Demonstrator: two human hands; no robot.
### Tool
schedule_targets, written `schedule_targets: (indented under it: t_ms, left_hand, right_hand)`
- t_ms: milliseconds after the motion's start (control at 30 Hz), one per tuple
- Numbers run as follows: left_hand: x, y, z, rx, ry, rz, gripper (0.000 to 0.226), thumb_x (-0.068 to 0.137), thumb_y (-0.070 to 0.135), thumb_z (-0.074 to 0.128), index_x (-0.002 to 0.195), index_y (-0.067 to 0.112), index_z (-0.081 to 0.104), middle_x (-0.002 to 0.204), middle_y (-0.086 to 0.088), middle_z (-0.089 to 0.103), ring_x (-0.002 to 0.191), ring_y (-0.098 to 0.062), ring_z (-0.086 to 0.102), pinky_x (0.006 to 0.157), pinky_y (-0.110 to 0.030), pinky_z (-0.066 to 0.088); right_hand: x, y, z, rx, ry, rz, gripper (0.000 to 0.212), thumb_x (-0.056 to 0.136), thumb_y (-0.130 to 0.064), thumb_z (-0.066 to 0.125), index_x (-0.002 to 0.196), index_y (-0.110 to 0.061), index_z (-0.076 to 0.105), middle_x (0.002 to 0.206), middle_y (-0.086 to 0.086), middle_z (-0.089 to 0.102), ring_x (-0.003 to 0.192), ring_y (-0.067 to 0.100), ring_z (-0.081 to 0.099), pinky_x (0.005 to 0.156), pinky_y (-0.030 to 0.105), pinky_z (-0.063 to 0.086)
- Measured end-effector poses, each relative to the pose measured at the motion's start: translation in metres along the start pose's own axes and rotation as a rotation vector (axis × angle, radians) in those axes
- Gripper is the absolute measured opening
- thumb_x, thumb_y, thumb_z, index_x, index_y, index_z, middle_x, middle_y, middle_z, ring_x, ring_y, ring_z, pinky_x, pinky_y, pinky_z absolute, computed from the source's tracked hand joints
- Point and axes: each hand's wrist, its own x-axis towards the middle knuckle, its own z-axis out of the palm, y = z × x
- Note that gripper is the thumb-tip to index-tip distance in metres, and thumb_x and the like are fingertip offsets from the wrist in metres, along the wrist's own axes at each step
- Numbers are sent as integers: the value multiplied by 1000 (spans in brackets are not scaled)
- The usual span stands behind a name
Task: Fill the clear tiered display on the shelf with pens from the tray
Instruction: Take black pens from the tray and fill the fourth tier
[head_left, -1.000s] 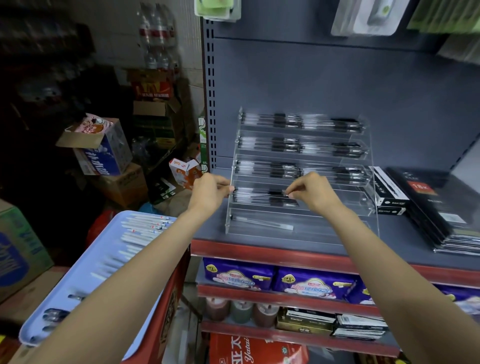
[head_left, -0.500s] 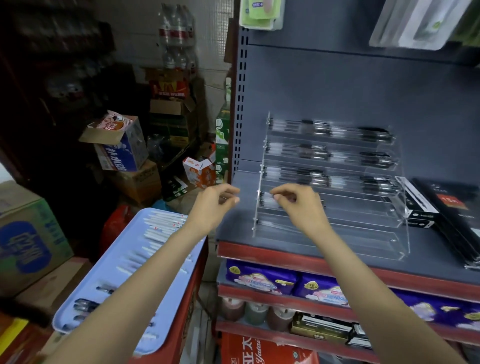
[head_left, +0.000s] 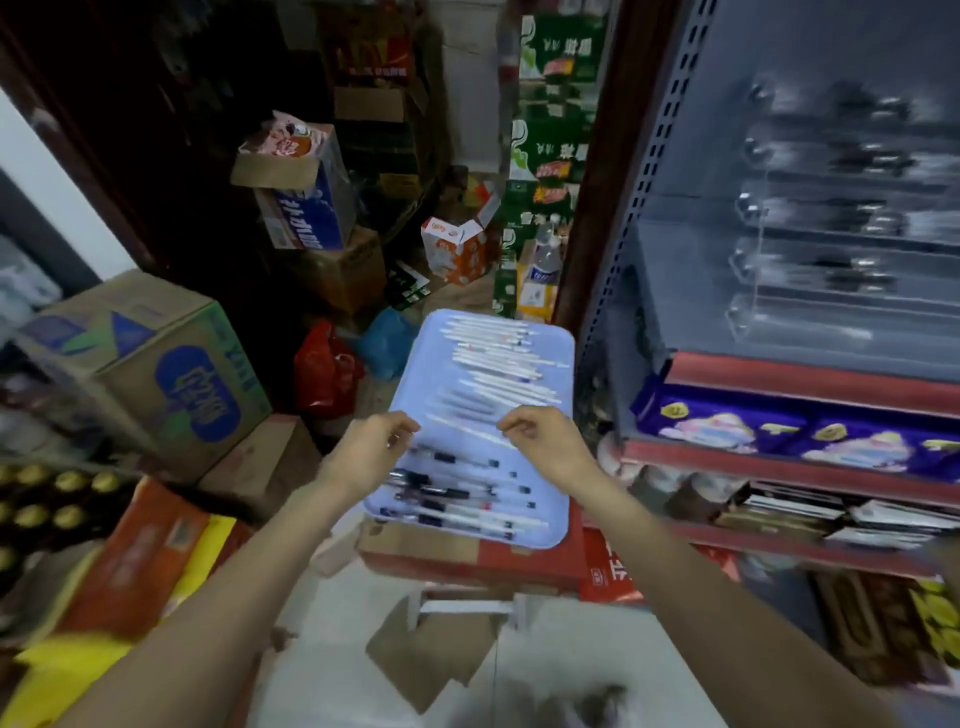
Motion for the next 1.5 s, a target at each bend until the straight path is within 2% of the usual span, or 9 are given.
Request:
schedule_targets:
  t_ms: [200,367,567,733,900,1200,1367,1433,1500]
  left_hand:
    - [-10,-51,12,203,-208,21,32,96,7,43,124,11,58,132,-11,53,121,-29,49,101,-37,39]
    - [-6,-66,19,314,-221,43,29,96,12,43,118,18,61,126,-6,54,115,-30,50,100,-43,39]
    - [5,-72,20,292,-236,98,29,90,2,48,116,11,60,121,-11,51,107,-31,54,95,-41,43]
    - [16,-67,17,451,-235,228,29,87,2,55,111,15,61,116,-9,53,107,-30,54,88,-34,41]
    - [23,-57,14,791,-268,371,36,85,7,58,119,20,58,119,-7,54,112,-28,52,87,-34,39]
    - [16,-47,19,1008,-208,513,28,87,-6,43,104,8,60,107,-9,63,104,-28,57,91,-35,36]
    - [18,-55,21,714,-100,392,24,86,2,48,97,17,63,100,-4,66,100,-25,56,88,-33,36]
    - [16,-59,21,248,-1,283,16,90,13,54,98,17,68,98,-3,70,97,-21,60,87,-33,44]
    - [11,-58,19,-241,3,166,10,89,16,62,94,14,70,94,-3,72,90,-15,63,82,-28,50]
  right_hand:
    - [-5,-7,72,-199,-70,107,29,97,-8,47,124,-7,57,133,13,52,120,28,52,104,37,39]
    - [-1,-7,89,-402,-65,180,22,94,-3,45,106,-8,62,111,15,57,94,31,58,83,44,51]
    - [5,-6,92,-485,-56,228,22,92,-5,44,108,-9,59,113,13,56,102,31,55,84,40,49]
    - [3,-2,85,-327,27,255,14,95,-3,42,99,-8,55,110,14,55,82,22,56,70,37,45]
    - [-3,-7,75,-222,136,232,13,96,-8,44,103,-6,56,108,12,55,91,27,57,75,38,47]
    - [-13,-22,68,-8,176,263,9,95,-6,45,100,-8,53,91,8,65,90,33,61,74,40,49]
    - [-17,-19,68,17,238,247,10,94,-4,48,101,-5,55,85,3,58,81,19,53,51,13,38]
    - [-18,-20,67,16,244,236,20,95,-5,46,112,-4,56,85,2,60,80,18,53,48,9,40]
    - [-20,-25,65,14,239,218,25,96,-6,45,119,-6,56,88,2,64,76,17,53,53,19,43]
